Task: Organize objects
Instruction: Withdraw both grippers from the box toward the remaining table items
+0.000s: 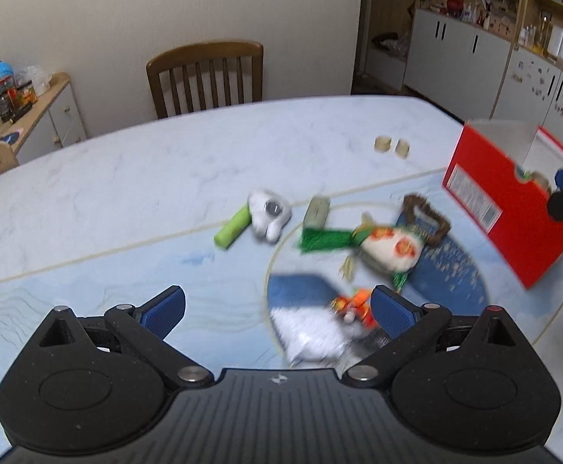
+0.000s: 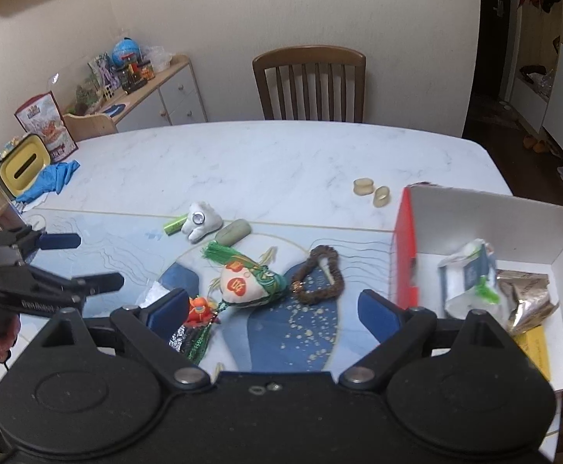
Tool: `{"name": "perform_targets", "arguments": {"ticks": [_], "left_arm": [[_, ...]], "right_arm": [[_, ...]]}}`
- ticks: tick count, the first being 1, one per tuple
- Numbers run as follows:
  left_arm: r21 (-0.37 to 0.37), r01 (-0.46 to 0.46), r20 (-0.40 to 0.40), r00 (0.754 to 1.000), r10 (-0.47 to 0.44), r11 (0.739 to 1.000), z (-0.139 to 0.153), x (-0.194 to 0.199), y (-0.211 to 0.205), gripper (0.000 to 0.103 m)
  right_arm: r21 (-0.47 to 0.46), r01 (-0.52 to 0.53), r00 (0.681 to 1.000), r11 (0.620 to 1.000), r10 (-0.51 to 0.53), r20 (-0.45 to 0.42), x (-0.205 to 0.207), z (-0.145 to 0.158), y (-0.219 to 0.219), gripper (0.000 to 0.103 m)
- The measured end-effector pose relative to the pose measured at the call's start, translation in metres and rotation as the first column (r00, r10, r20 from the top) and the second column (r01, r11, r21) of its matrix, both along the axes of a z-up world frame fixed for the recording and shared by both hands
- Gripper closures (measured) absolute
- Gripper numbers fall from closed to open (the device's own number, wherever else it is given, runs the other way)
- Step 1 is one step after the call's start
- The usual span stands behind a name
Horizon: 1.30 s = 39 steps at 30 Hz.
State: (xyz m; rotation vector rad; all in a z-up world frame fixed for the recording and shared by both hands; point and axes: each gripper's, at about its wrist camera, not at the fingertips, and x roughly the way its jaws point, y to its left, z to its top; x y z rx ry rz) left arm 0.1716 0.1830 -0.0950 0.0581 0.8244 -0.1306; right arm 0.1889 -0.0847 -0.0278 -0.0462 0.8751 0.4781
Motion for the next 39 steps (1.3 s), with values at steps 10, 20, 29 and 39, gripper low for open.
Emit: {"name": "perform_targets", "arguments": {"ticks": [10,20,29,39], "left_arm": [[0.016,0.011,-0.037,0.999,-0.011,1.000,-0.042,-0.003,0.008,0.000],[-0.010,0.024,-0.042,0.999,-0.025,1.000,-0.063,0.006,0.002,0.000],[-0.015,0.060,-0.018,0.998,-0.060,0.998,-0.073,0.014,-0.003,0.000],[-0.054,0.071,-0.010,0.997,-0.071,0.996,-0.078,0.024,0.004,0.001]], "right_arm": [[-0.028,0.024,0.999,0.999,-0.025,-0.046,0.013,-0.031,0.034,0.011],[-0.060,0.042,0.994,0.997,-0.048,-0.095,0.029,-0.056,0.055,0.016],[-0.034,0.009,0.982,0.999,-0.015,-0.187,0.015,-0.083,0.078,0.021],[0.019,0.053,0.974,0.998,-0.047,-0.220,0.010,-0.091,0.082,0.028]]}}
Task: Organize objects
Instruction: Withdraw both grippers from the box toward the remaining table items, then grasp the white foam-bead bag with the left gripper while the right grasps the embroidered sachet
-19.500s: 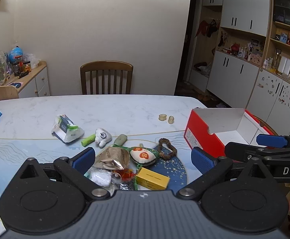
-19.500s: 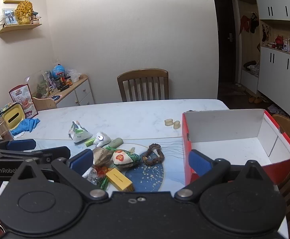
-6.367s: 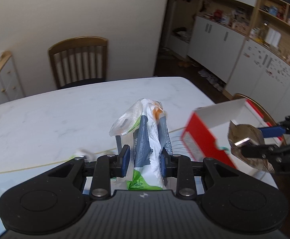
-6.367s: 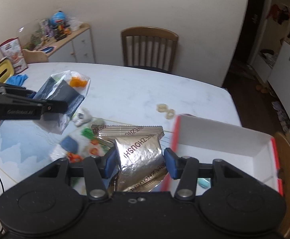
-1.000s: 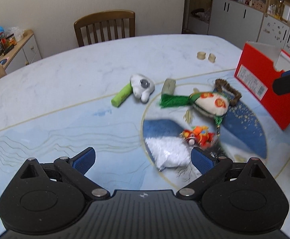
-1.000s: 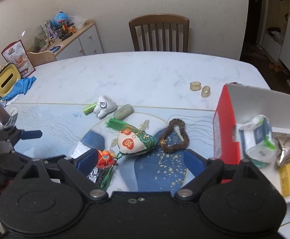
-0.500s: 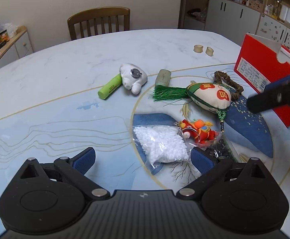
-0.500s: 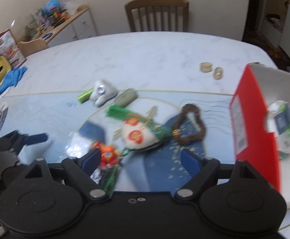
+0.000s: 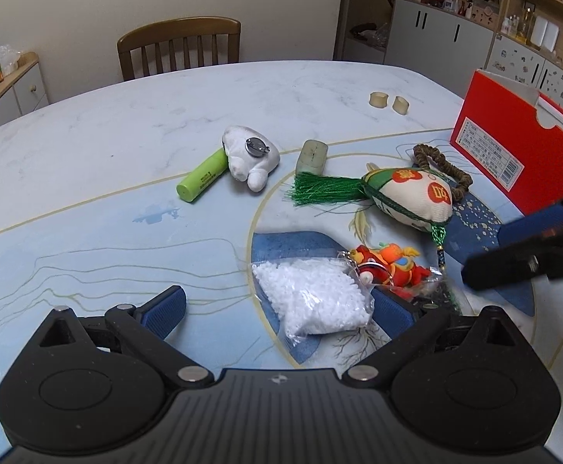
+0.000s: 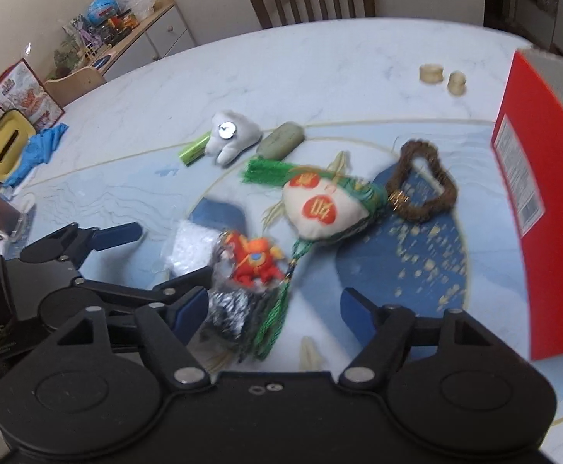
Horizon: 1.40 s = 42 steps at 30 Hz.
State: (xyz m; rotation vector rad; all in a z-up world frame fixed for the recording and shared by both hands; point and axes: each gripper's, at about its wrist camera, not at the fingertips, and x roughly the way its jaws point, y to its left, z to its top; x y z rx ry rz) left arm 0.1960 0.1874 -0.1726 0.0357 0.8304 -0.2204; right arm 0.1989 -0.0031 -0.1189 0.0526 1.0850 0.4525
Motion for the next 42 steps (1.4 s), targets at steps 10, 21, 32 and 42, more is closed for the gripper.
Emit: {"name": "perform_targets", "arguments": {"ticks": [10,21,32,42], "left_arm": [[0.010,0.019,0.011,1.000,-0.019,1.000,-0.001,0.006,-0.008,0.018],[0.039,0.047,0.020,0.999,-0.048,0.998,0.001,0.003,-0.017,0.045],[-0.004,0.031,-0.002,1.000,-0.031,1.000,0.008,0.006,-0.014,0.066],[-0.060,-0.004,-0.006,1.000,0.004,0.998,0.028,-0.003,0.000,0.069]], "right_arm": [[-0.077,0.080,0.995,0.994,-0.075,0.066,0.043,-0.004,0.006,0.028],[-0.181,0.095,0.994,0.979,-0.082,0.077,0.056,-0.020,0.024,0.035],[-0.179,0.105,0.991,0.978,-0.089,0.098,0.051,-0.011,0.019,0.048],[-0.104,0.093,0.987,0.990,-0.078,0.142,0.032,0.024,0.007,0.050]]}}
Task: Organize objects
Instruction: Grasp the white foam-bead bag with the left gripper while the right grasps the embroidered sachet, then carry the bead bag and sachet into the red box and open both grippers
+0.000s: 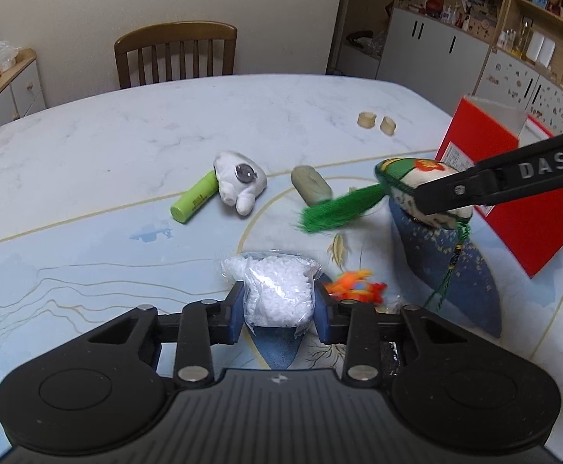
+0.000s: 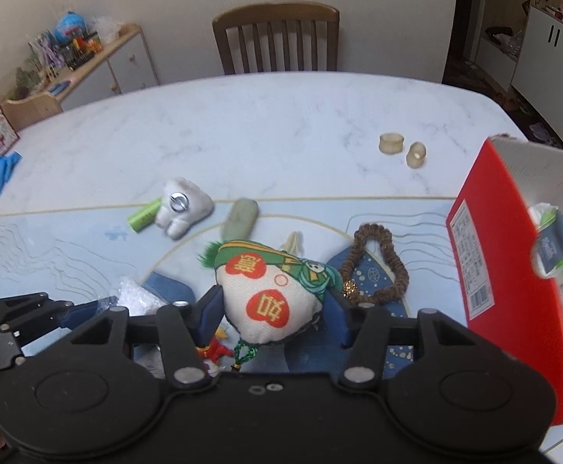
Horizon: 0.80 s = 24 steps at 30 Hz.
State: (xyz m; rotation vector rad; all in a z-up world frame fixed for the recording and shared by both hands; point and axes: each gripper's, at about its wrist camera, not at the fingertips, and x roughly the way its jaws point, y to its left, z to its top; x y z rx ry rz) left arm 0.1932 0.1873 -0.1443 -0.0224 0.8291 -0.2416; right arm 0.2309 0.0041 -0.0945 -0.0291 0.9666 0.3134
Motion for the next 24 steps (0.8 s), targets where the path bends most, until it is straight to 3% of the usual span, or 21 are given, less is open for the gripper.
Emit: {"name": "perform_targets", "arguments": {"ticks": [12,24], "left_arm": [[-0.049,-0.002,0.023,1.000,0.004,0.999,0.047,-0.013,0.001,0.069],[-0.047,0.088,0.080,0.993,-0.084,0.995,0.099,-0.014,-0.052,0.069]], "right_arm": [[0.071,-0.039,0.998,0.997,0.035,0.053,-0.020,0.054,-0.041,0.050],[0.081,-0.022,0.994,0.997,0.013,0.108,-0.024,0.104,-0.117,0.049]]}}
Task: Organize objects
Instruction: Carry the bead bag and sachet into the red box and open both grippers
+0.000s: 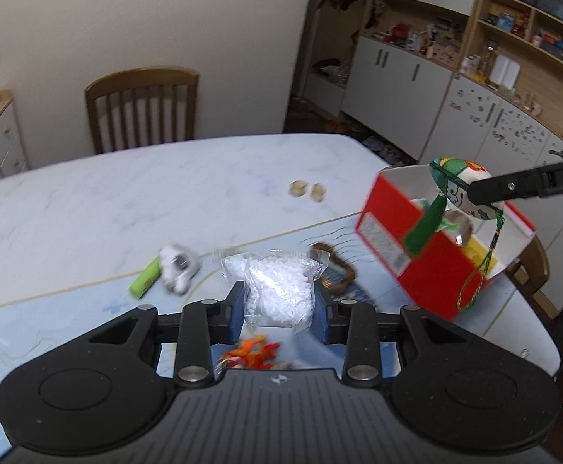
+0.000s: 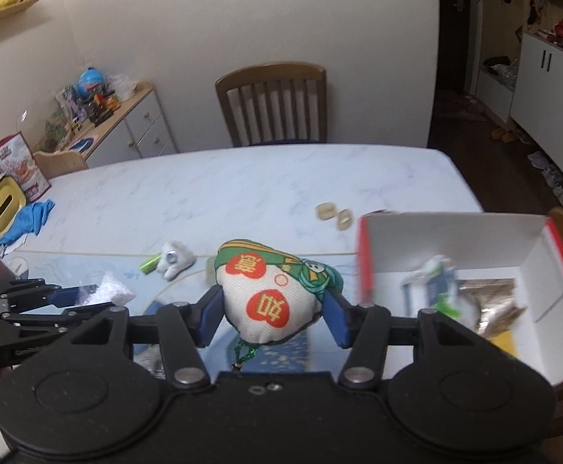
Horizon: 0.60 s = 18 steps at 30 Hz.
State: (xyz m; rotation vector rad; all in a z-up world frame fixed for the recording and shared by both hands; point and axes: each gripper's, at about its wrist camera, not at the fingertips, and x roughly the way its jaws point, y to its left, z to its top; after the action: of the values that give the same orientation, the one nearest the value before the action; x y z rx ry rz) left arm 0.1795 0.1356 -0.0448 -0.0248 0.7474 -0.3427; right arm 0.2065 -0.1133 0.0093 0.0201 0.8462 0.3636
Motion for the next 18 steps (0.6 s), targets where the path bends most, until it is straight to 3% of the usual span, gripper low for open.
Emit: {"name": "perform_targets", "arguments": {"ticks": [10,18], "left_arm": [[0.052,0.104,0.026,0.994,-0.106,0.993,0.020,0.015,-0.084,0.069],[0.082,0.213,0.025,0.976,-0.215,0.974,0.025,0.029,-0.165,0.068]], "right_arm": [[0.005,0.087,0.995,0.996,-0.087,0.051,0.008,0.016,-0.083,0.049],[-0.028,0.149,0.987,0.988,-0.147,0.066,0.023,0.009,-0.141,0.049]]}}
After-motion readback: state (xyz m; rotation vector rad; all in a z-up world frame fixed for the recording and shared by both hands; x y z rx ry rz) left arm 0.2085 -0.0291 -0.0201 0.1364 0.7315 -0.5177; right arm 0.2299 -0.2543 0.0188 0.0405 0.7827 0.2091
